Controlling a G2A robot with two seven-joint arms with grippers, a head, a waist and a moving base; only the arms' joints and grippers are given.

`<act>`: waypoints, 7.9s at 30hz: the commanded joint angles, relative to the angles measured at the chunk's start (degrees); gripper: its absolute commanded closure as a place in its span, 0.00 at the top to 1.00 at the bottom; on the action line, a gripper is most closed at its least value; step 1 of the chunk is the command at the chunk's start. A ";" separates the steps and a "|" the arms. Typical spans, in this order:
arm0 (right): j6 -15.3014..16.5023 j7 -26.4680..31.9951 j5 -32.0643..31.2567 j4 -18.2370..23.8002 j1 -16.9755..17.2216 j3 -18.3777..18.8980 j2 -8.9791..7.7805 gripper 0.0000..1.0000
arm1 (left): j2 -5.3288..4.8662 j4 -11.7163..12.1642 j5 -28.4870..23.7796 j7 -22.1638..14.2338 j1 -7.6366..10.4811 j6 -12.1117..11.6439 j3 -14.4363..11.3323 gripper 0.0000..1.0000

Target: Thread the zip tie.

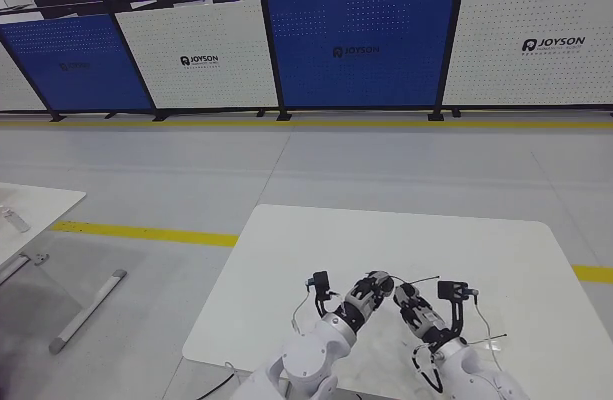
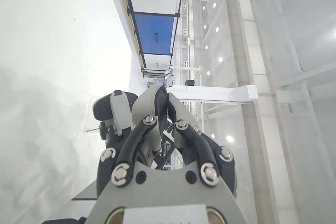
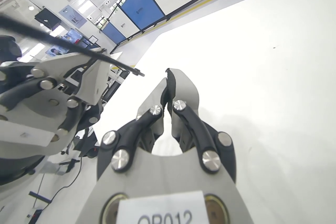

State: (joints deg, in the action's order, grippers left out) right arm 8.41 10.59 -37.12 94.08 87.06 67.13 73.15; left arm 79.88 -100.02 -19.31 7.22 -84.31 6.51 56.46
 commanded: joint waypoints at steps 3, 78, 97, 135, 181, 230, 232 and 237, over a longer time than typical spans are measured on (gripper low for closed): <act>-4.30 -3.73 -1.34 -0.66 0.92 -0.40 0.28 1.00 | 0.36 0.98 1.09 4.11 0.82 0.30 -0.49 0.00; 1.94 -5.20 -10.08 -3.75 -4.21 -2.50 1.16 0.31 | 3.22 5.33 15.17 16.17 0.13 -6.16 -5.41 0.00; 1.79 -4.90 -9.72 -4.63 -5.35 -3.27 1.52 0.00 | 3.69 5.82 16.69 15.55 -0.42 -6.23 -5.45 0.00; 2.36 -4.17 -9.30 -5.29 -5.20 -2.56 1.61 0.32 | 4.55 5.96 16.96 14.21 -0.85 -9.11 -4.58 0.00; 0.94 -4.76 -9.76 -5.74 -5.60 -3.17 2.05 0.00 | 5.23 5.70 17.68 13.76 -1.86 -10.97 -3.94 0.00; 2.71 -6.11 -11.77 -5.09 -4.93 -2.73 1.92 0.00 | 5.72 5.46 18.12 12.83 -2.49 -12.03 -3.36 0.00; 2.79 -6.09 -11.91 -5.23 -4.94 -2.76 1.92 0.00 | 5.72 5.42 18.10 12.77 -2.56 -12.22 -3.32 0.00; 4.02 -6.08 -11.31 -5.57 -4.72 -2.39 1.84 0.00 | 5.79 5.49 17.99 13.27 -2.52 -11.96 -3.11 0.00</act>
State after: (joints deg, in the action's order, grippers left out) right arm 11.92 4.49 -48.44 88.59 82.26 64.61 75.04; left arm 85.65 -94.59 -1.28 20.29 -86.90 -5.66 53.29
